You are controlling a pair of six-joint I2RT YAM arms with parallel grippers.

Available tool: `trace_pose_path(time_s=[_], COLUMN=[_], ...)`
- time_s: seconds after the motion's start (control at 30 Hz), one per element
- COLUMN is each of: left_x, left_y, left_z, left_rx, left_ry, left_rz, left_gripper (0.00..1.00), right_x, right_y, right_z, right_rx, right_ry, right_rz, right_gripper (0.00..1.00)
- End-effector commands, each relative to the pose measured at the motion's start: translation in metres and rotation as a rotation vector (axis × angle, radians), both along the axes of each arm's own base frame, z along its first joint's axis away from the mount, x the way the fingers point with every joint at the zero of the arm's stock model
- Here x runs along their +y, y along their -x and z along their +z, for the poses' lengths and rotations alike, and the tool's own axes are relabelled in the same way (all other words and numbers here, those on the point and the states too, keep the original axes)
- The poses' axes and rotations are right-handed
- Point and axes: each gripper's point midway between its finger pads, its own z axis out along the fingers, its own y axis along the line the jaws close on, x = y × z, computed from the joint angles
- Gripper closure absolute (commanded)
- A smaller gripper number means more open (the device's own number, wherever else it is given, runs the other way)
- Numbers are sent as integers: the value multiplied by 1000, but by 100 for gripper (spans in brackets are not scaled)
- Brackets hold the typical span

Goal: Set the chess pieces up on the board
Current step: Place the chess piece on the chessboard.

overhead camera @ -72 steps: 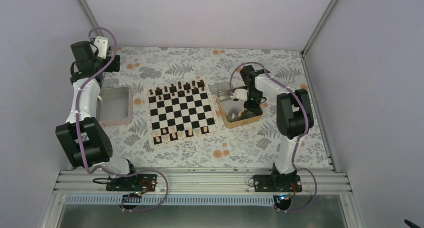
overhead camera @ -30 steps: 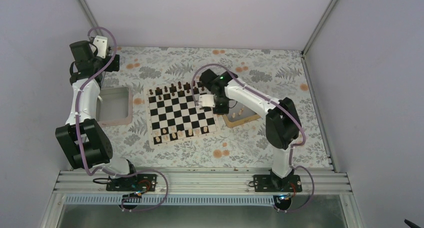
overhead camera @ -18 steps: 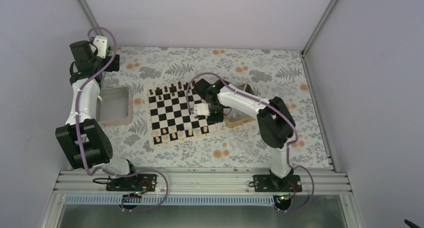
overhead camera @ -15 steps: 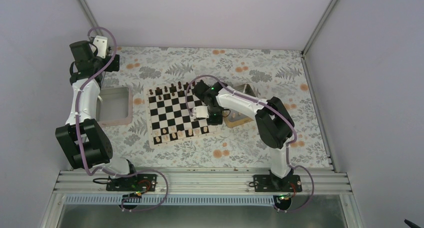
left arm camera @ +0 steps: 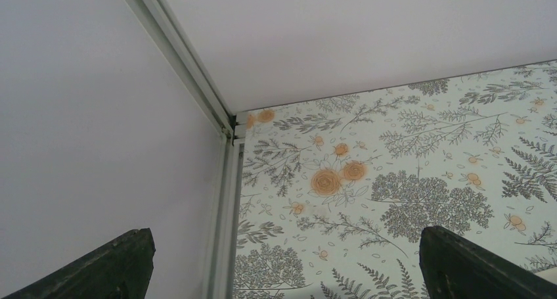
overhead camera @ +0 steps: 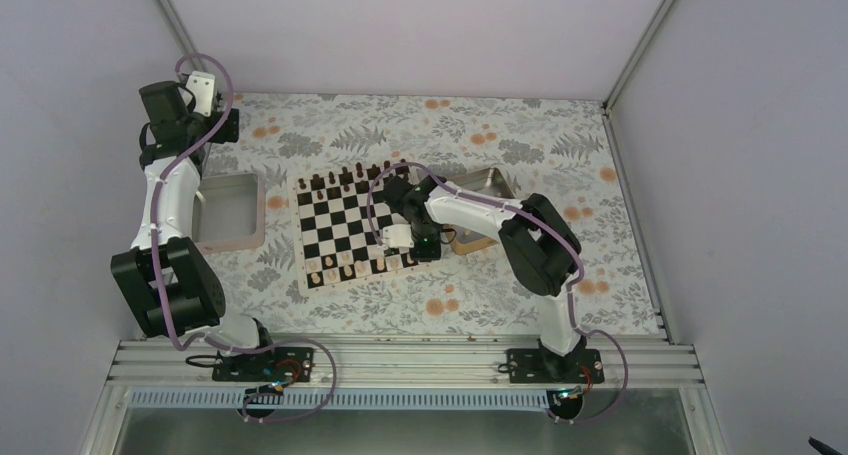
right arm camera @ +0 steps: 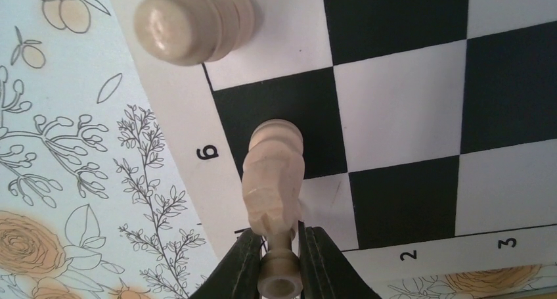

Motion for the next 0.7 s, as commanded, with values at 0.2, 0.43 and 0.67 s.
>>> trace_pose_path(time_s=[0.2, 0.43, 0.67], left_x=[1, 2, 2], left_y=[4, 4, 4], left_z=[15, 14, 14], left_rx=[-35, -34, -35], left_ry=[-7, -7, -8], left_rz=[6, 6, 6], left_gripper=[0, 0, 0], right_x=[-6, -12, -9], right_y=[-5, -8, -12], right_z=[-6, -3, 3], right_rx=[-4, -4, -14], right_ry=[14, 25, 14], right_rz=[-29, -38, -38], right_gripper=[85, 85, 85])
